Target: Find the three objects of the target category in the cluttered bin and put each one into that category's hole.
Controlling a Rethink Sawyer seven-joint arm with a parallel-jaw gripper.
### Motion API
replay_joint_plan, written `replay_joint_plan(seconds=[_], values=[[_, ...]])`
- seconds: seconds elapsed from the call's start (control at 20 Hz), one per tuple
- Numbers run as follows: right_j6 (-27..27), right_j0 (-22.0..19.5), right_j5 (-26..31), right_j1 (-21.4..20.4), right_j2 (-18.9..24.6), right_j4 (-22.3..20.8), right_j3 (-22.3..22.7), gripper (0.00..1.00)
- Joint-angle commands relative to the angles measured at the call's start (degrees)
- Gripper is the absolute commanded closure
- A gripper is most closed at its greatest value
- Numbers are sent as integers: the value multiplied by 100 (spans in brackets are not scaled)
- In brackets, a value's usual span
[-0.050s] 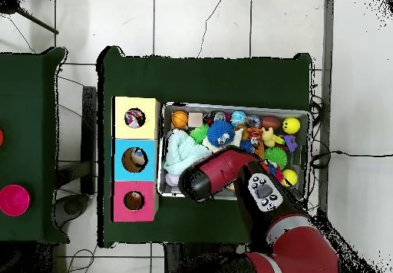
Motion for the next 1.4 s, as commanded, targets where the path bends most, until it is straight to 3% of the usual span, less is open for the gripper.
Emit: replay_joint_plan(seconds=[0.05, 0.7, 1.15, 1.4], values=[[466, -31, -596, -100, -72, 185, -425, 100], [347, 142, 134, -501, -177, 1074, -358, 100], [514, 344, 61, -600, -434, 1321, -306, 100], [518, 371, -198, -304, -534, 1387, -496, 100]])
